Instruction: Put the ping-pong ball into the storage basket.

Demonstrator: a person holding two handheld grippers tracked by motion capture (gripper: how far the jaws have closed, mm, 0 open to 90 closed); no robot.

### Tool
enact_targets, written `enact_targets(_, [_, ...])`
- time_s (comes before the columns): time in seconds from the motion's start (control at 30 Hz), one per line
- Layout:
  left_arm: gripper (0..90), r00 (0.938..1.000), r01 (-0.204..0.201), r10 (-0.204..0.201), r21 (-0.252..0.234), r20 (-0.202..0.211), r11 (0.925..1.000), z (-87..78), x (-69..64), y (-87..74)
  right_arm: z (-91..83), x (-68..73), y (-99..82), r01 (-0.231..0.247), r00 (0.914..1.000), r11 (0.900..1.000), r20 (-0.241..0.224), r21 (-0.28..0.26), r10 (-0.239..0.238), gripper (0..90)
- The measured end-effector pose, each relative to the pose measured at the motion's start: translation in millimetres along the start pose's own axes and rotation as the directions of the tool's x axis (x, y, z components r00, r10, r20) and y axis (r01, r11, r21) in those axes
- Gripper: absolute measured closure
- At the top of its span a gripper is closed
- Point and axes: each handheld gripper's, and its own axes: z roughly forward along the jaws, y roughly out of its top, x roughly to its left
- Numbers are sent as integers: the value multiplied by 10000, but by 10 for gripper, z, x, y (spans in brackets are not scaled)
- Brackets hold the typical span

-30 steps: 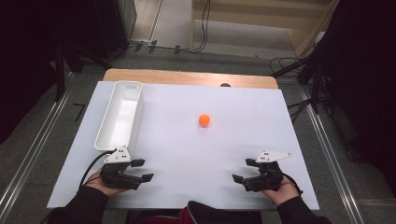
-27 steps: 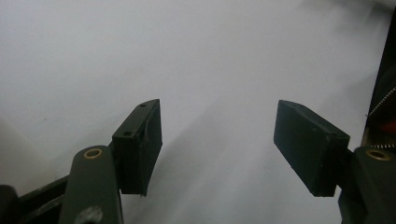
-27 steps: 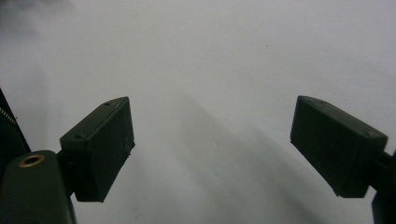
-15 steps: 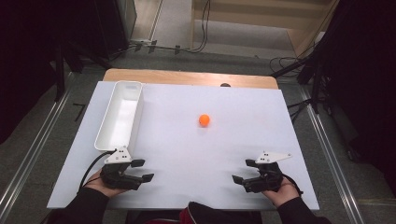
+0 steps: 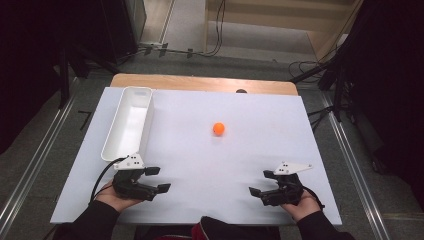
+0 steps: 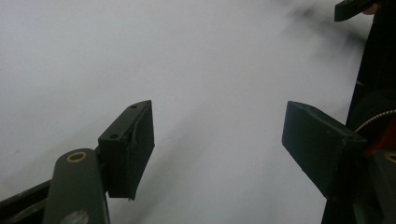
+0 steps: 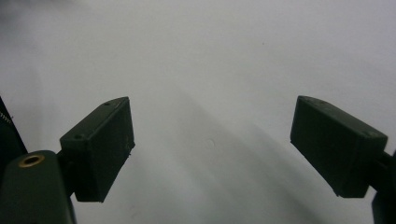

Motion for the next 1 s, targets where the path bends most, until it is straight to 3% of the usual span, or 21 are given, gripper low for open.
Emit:
enact_targets(0.23, [211, 9997, -238, 238, 41, -63, 9997, 39, -53, 64, -1, 3, -1, 32, 10000, 10000, -12, -26, -32, 123])
enact_targets(0.63, [130, 9995, -132, 127, -185, -305, 9997, 95, -94, 165, -4, 5, 0, 60, 10000, 10000, -33, -41, -60, 123])
enact_targets(0.7, [127, 9997, -113, 108, -211, -232, 9997, 106, -99, 182, 0, 5, 8, 23, 10000, 10000, -92, -84, -24, 123])
enact_targets(0.87, [8, 9996, -15, 8, -250, -277, 9997, 145, -125, 237, 15, 8, 25, 96, 9999, 9999, -97, -91, -97, 122])
enact_targets(1.0, [7, 9999, -50, 45, -442, -105, 9990, 165, -117, 283, 0, 8, 11, 86, 9999, 9999, -140, -74, -87, 123])
